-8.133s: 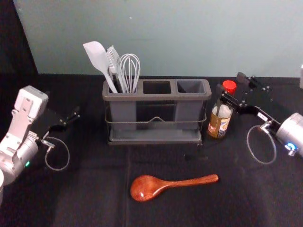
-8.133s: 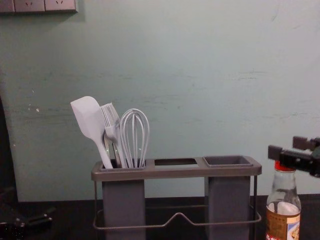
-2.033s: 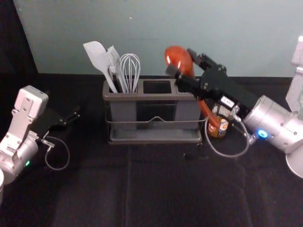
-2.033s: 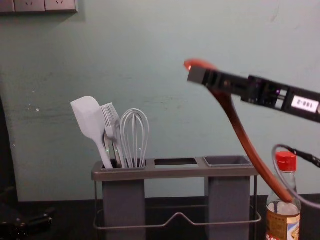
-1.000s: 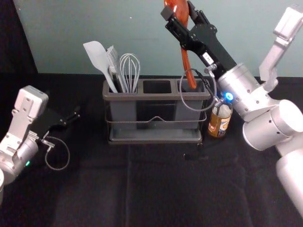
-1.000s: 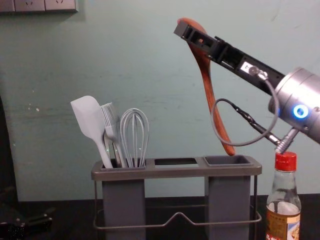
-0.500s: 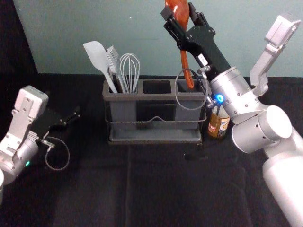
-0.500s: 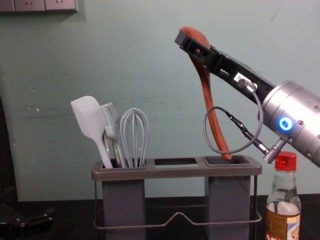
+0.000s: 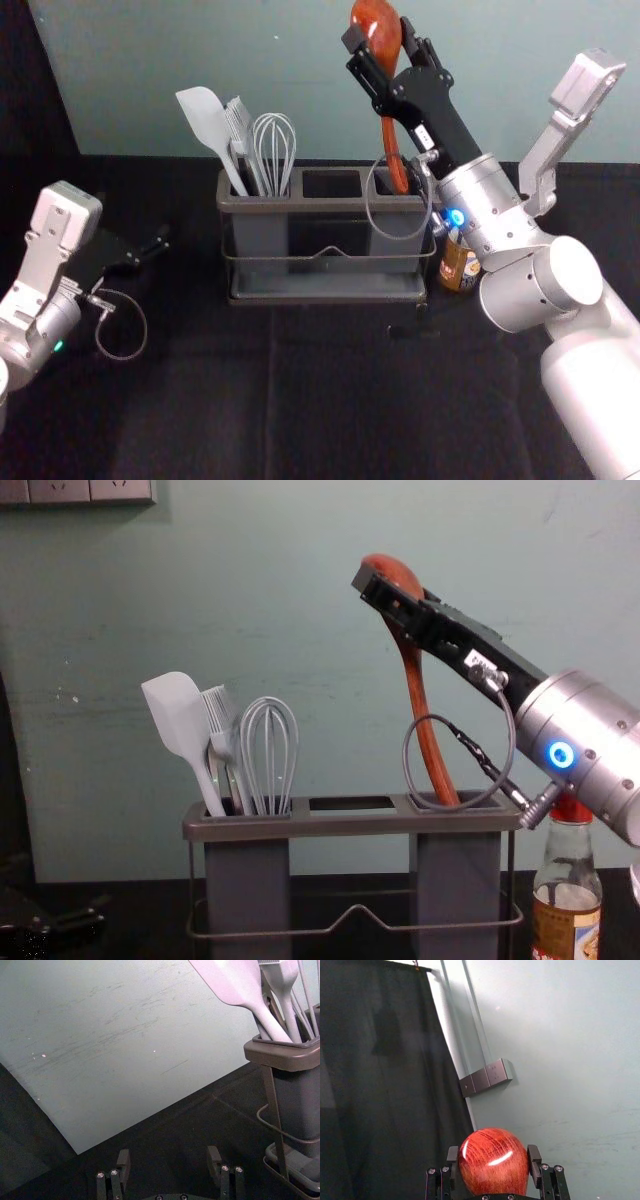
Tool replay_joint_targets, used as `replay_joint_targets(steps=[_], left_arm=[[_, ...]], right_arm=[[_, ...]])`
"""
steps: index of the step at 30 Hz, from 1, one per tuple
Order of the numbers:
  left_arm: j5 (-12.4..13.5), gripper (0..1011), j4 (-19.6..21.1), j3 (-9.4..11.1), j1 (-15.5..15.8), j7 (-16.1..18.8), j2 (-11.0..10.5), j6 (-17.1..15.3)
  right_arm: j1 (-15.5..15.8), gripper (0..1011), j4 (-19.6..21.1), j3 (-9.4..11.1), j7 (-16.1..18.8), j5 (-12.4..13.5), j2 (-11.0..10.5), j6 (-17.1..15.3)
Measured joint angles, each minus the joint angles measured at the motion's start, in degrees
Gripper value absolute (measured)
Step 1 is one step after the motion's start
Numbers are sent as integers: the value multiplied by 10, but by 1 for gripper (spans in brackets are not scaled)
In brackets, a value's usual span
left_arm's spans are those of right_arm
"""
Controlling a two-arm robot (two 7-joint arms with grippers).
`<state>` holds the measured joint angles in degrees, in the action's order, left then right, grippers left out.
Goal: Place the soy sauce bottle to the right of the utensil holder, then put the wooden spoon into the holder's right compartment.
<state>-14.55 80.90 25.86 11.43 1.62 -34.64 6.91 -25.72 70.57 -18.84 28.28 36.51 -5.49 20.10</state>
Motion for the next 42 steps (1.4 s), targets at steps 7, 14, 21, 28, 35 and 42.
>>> replay_joint_targets(steps=[7, 14, 21, 28, 35, 42], left_arm=[[0, 1005, 0, 0, 0, 0, 0, 0], [0, 1005, 0, 0, 0, 0, 0, 0], [0, 1005, 0, 0, 0, 0, 0, 0], [0, 1005, 0, 0, 0, 0, 0, 0], [0, 1005, 0, 0, 0, 0, 0, 0], [0, 1005, 0, 0, 0, 0, 0, 0]], right_arm=[[5, 843, -7, 6, 2, -10, 4, 2], [16, 843, -3, 11, 2, -18, 5, 1], [25, 843, -1, 14, 2, -19, 4, -8], [33, 843, 0, 17, -3, -23, 2, -17], [41, 843, 1, 20, -11, -29, -1, -24], [51, 843, 12, 24, -22, -36, -6, -33]])
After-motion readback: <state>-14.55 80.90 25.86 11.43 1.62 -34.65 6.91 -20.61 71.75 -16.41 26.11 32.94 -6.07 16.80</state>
